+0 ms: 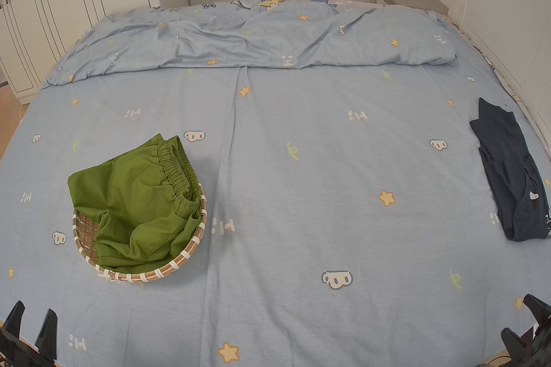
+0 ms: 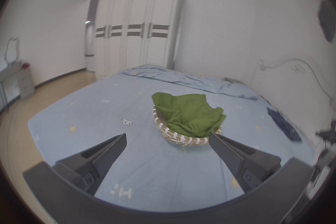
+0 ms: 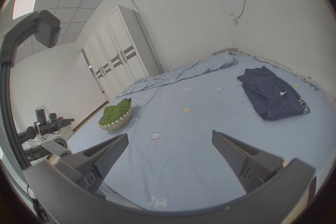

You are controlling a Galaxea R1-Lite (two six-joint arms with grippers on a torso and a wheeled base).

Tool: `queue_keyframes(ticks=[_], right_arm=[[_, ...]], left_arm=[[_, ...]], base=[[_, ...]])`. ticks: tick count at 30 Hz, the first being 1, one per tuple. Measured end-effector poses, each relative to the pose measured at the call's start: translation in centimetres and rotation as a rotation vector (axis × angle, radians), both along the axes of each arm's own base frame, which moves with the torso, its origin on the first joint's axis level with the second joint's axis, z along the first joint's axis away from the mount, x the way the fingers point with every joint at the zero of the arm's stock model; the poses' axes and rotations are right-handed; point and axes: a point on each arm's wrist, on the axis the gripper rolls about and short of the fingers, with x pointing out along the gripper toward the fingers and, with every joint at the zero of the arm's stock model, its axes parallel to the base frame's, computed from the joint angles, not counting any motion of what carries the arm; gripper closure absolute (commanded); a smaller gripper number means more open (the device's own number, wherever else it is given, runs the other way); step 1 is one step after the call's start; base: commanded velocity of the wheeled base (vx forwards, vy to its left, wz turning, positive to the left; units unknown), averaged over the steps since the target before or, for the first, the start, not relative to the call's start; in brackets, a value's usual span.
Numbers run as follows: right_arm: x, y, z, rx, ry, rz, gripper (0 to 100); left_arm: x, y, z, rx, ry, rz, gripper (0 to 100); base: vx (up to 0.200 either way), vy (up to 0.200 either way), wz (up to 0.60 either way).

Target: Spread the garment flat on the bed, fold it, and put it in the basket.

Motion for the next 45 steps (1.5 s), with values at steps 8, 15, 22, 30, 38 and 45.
queue_keyframes(ticks=[8, 15, 22, 30, 38, 45], right_arm=[[0.3, -0.3, -0.4, -0.108, -0.085, -0.176, 0], [0.7, -0.9, -0.6, -0.213, -0.161, -0.405, 0], [0.9, -0.9, -1.1, -0.239, -0.152, -0.431, 0], [0.9, -0.6, -1.3, -0.223, -0.155, -0.311, 0], [1.0, -0.8, -1.5, -0.208, -0.138, -0.369, 0], [1.0, -0.8, -1.3, -0.183, -0.15, -0.386, 0]], left_arm=[[0.1, -0.3, -1.0, 0.235, -0.025, -0.126, 0], [0.1, -0.2, -1.3, 0.068, -0.046, -0.073, 0], [0.3, -0.2, -1.4, -0.035, -0.075, -0.068, 0], [0.4, -0.3, -1.8, 0.255, -0.06, -0.15, 0], [0.5, -0.3, -1.7, 0.213, -0.07, -0.157, 0], [0.5, -0.3, -1.7, 0.202, -0.074, -0.158, 0]], base=[[0.0, 0.0, 0.0], [0.0, 0.0, 0.0], [0.0, 0.0, 0.0], [0.0, 0.0, 0.0], [0.0, 0.0, 0.0], [0.0, 0.0, 0.0]])
